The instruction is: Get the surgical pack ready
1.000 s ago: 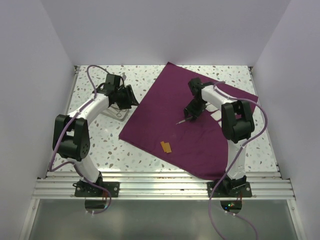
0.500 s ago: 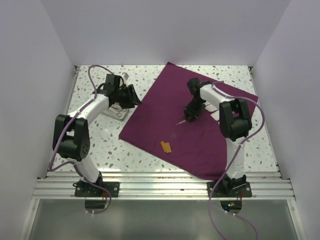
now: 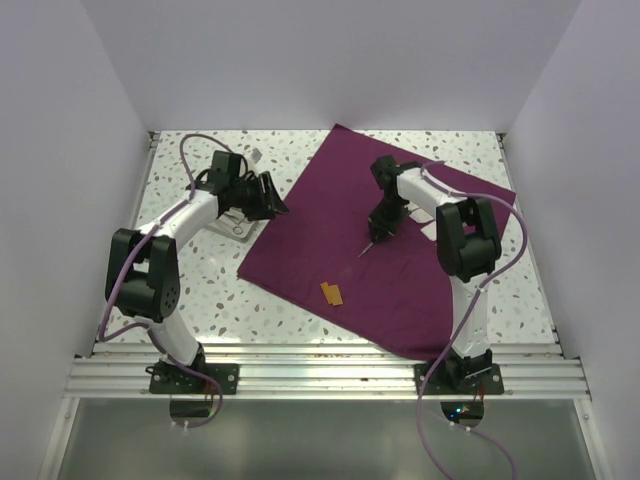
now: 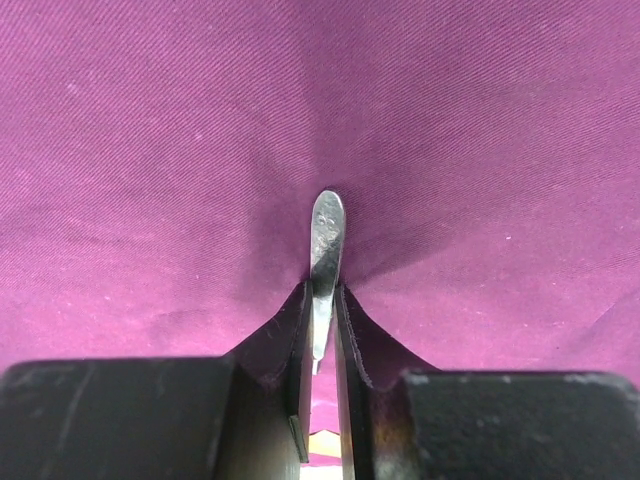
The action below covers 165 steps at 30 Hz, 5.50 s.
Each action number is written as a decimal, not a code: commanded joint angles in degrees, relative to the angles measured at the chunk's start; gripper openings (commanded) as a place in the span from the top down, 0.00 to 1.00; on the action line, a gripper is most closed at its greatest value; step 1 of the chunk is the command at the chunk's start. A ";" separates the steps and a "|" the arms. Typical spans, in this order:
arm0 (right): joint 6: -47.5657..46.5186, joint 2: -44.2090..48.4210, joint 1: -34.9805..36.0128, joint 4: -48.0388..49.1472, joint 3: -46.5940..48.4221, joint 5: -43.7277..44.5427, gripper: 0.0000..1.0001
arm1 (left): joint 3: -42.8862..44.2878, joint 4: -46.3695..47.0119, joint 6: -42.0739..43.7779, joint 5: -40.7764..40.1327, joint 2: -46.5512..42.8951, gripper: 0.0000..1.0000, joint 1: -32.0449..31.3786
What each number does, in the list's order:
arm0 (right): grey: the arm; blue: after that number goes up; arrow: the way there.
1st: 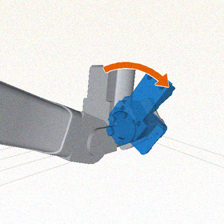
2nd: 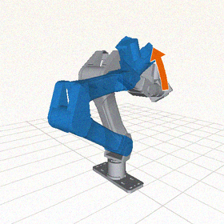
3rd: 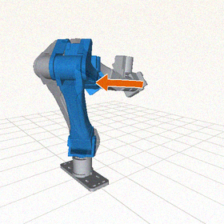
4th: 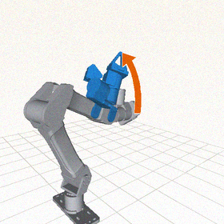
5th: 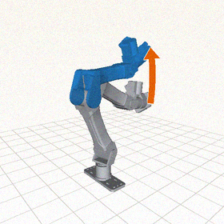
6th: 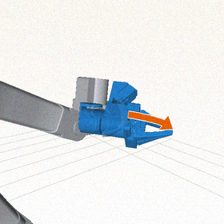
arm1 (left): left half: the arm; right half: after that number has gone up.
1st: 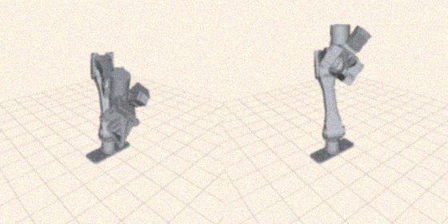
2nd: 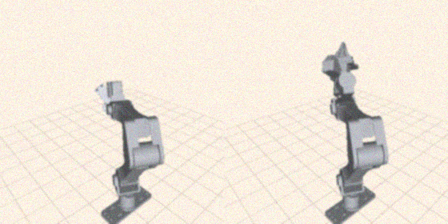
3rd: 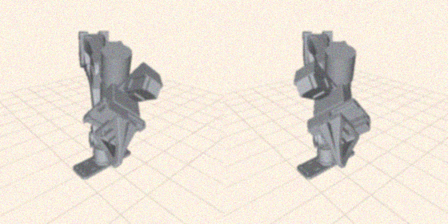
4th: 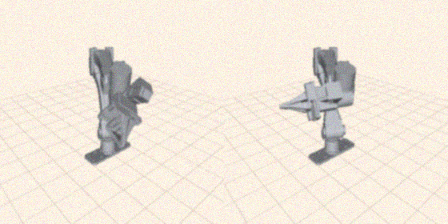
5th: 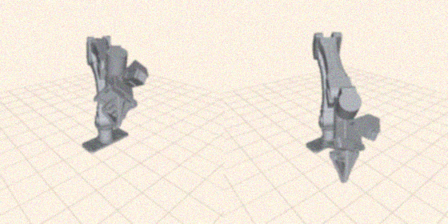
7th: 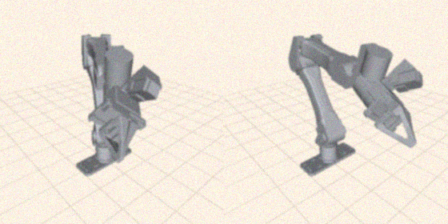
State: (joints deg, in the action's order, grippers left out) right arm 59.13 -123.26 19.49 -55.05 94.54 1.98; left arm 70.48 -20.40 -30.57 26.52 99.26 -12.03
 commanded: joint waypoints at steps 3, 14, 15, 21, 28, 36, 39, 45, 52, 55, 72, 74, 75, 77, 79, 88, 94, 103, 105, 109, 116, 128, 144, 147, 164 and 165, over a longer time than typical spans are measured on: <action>0.63 4.16 0.64 -0.32 0.91 -0.40 1.00 | -0.08 2.82 1.91 4.67 -1.62 0.40 -0.53; -4.38 11.37 2.22 2.22 -2.69 -1.71 1.00 | -1.13 6.34 0.42 10.66 -0.74 0.31 -6.33; -4.99 11.64 2.22 3.70 -3.48 -1.89 1.00 | -1.48 6.69 -0.71 10.48 -0.82 0.31 -7.03; -5.17 9.80 2.75 3.37 -4.01 -4.79 0.71 | -2.63 7.58 -1.61 9.34 -2.41 0.30 -7.83; -1.31 6.81 6.97 3.63 -4.90 -3.30 0.68 | -2.27 5.38 0.59 8.54 -2.85 0.30 -7.74; 0.54 6.28 8.03 3.02 -6.56 -0.40 0.72 | -1.13 3.09 3.06 9.34 -2.23 0.30 -7.74; 0.89 6.63 8.20 2.49 -7.44 0.39 0.72 | -0.69 2.65 3.58 9.86 -1.53 0.30 -7.66; 1.16 5.76 8.29 3.19 -8.06 0.48 0.73 | -0.17 2.47 4.11 10.56 -1.00 0.28 -7.57; 1.07 4.17 8.20 3.72 -7.88 1.45 0.76 | -0.17 1.68 4.90 11.01 -1.27 0.28 -7.04; 1.25 3.91 8.20 3.63 -8.76 1.71 0.78 | -0.34 1.59 5.08 11.01 -1.35 0.28 -6.95; -8.33 11.63 8.29 1.52 -7.44 2.24 1.00 | -0.34 2.38 1.56 11.88 -0.56 0.26 -6.51; -11.82 13.47 8.20 2.57 -8.14 0.23 1.00 | 0.27 2.82 -0.19 12.67 0.31 0.26 -6.51; -13.07 13.83 8.20 3.27 -8.41 -0.91 1.00 | 0.45 3.17 -0.98 12.94 0.40 0.26 -6.43; -18.06 15.58 8.37 7.64 -10.41 -5.80 1.00 | 0.28 5.88 -4.40 15.38 1.19 0.26 -6.16; -21.06 16.82 8.90 10.91 -11.83 -10.22 1.00 | -0.16 9.92 -8.87 16.80 1.89 0.24 -5.99; -27.93 21.05 11.63 19.28 -13.69 -25.44 1.00 | 0.01 17.24 -17.95 16.99 4.18 0.16 -6.51; -28.46 21.40 13.38 19.63 -11.85 -26.68 1.00 | 0.98 14.95 -18.12 16.10 6.20 0.19 -7.65; -29.60 20.26 13.91 18.58 -7.63 -27.99 1.00 | 0.62 16.19 -19.79 17.51 9.80 0.41 -8.18; -30.22 19.20 14.18 18.22 -6.74 -29.13 1.00 | 1.24 16.88 -19.88 17.68 10.77 0.67 -7.92; -30.22 16.74 14.18 15.07 -2.89 -28.79 0.92 | 2.47 15.14 -19.36 15.86 10.78 1.00 -5.99; -30.39 9.89 14.44 4.43 6.44 -23.69 0.52 | 2.65 -2.95 -11.54 -2.60 2.00 1.00 6.12; -33.64 7.69 16.19 -1.11 3.54 -17.90 0.49 | -2.45 -0.26 -17.94 -14.57 -0.65 1.00 18.27; -39.17 9.36 16.90 -3.75 0.48 -16.74 0.44 | -3.33 0.81 -19.71 -14.92 0.59 0.43 21.00; -39.88 9.79 16.81 -3.05 -3.20 -17.36 0.44 | -5.35 0.10 -16.90 -12.74 -3.45 0.43 20.74; -37.08 13.66 20.32 5.56 -17.11 -24.74 0.54 | -17.83 -1.92 -6.79 -3.76 -17.08 0.47 5.00; -36.90 13.58 20.76 5.83 -17.20 -24.65 0.54 | -17.57 -2.01 -6.61 -3.59 -17.09 0.47 5.00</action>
State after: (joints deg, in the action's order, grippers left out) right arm 21.04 -112.73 38.79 -51.81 77.49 -20.62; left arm 52.58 -23.09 -39.29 21.12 83.11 -7.29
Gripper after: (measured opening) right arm 0.461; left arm 0.529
